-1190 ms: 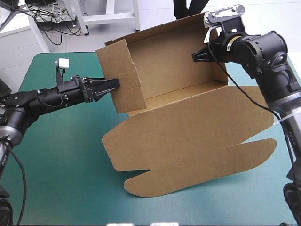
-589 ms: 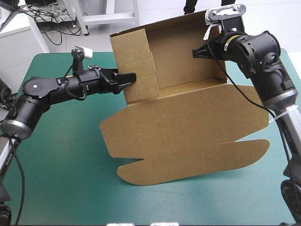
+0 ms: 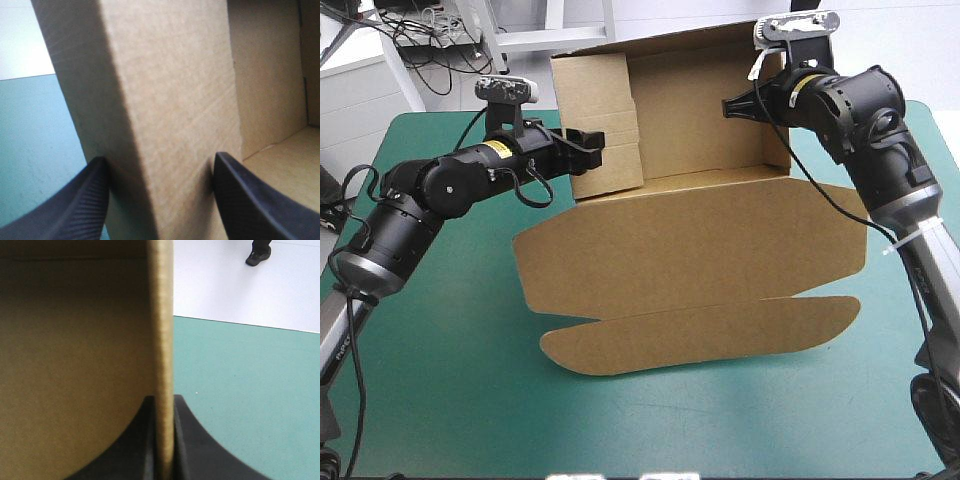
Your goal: Fold the box
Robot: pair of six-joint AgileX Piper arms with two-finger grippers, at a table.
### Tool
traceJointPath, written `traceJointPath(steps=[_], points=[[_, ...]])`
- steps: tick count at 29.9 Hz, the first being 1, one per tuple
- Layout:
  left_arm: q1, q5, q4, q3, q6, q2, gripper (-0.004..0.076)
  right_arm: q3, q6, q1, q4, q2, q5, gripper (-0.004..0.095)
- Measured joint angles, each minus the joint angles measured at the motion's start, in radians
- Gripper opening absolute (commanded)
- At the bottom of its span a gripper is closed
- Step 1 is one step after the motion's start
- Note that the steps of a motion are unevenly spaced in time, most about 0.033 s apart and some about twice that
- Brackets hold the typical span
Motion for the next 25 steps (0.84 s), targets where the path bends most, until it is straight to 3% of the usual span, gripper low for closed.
traceJointPath(steps=[5, 12, 18, 25], points=[[-0.018, 0.008, 0.154, -0.026, -0.105, 0.0, 0.0229, 0.0, 0.036, 0.0, 0.02, 0.017, -0.001, -0.0015], [-0.019, 0.049, 0.246, -0.026, -0.155, 0.001, -0.0012, 0.0, 0.038, 0.0, 0.054, 0.033, 0.0, -0.0015], [-0.015, 0.068, 0.285, -0.026, -0.171, 0.005, -0.001, 0.0, 0.041, -0.004, 0.099, 0.052, 0.012, -0.0015], [-0.015, 0.174, 0.294, -0.03, -0.187, 0.076, -0.001, 0.0, 0.012, -0.004, 0.11, 0.098, 0.115, -0.0015]])
